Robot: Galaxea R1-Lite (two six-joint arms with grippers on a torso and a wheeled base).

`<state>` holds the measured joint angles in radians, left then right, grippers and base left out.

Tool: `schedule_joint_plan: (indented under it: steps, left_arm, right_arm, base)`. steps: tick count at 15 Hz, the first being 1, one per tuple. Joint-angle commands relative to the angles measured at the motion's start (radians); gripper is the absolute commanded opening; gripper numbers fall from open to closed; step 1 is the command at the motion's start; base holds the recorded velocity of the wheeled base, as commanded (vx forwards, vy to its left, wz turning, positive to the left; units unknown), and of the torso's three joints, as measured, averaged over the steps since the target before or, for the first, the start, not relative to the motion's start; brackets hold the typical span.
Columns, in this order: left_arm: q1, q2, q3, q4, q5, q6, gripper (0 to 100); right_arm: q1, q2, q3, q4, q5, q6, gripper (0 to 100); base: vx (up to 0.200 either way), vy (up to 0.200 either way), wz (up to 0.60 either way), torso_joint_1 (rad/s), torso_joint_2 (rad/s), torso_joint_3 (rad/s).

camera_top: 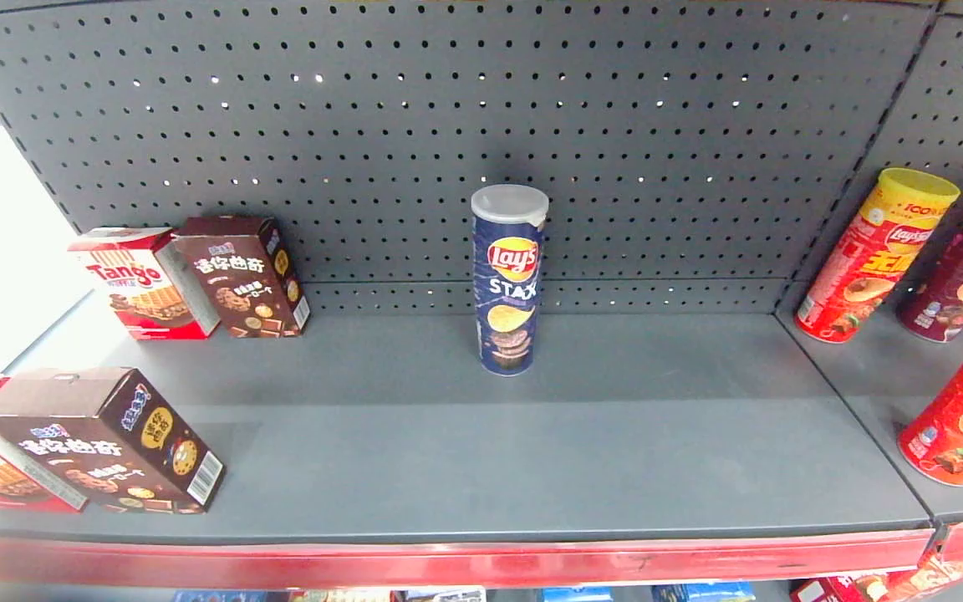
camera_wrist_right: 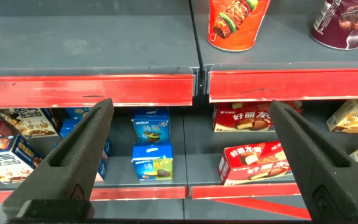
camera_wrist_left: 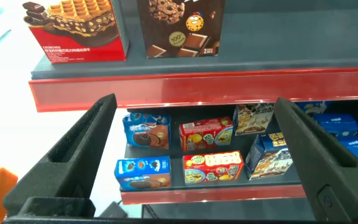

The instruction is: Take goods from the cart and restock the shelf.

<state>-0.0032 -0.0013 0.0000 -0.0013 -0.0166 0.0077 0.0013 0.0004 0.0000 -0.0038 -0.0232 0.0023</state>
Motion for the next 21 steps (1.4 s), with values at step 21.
schedule_joint_plan:
  steps: [21]
  left_arm:
    - [0.0,0.001,-0.002,0.0,-0.002,0.0,100]
  right_arm:
    - [0.0,0.0,0.0,0.001,-0.003,-0.005,100]
  base:
    - [0.0,0.0,0.14,0.001,0.0,0.001]
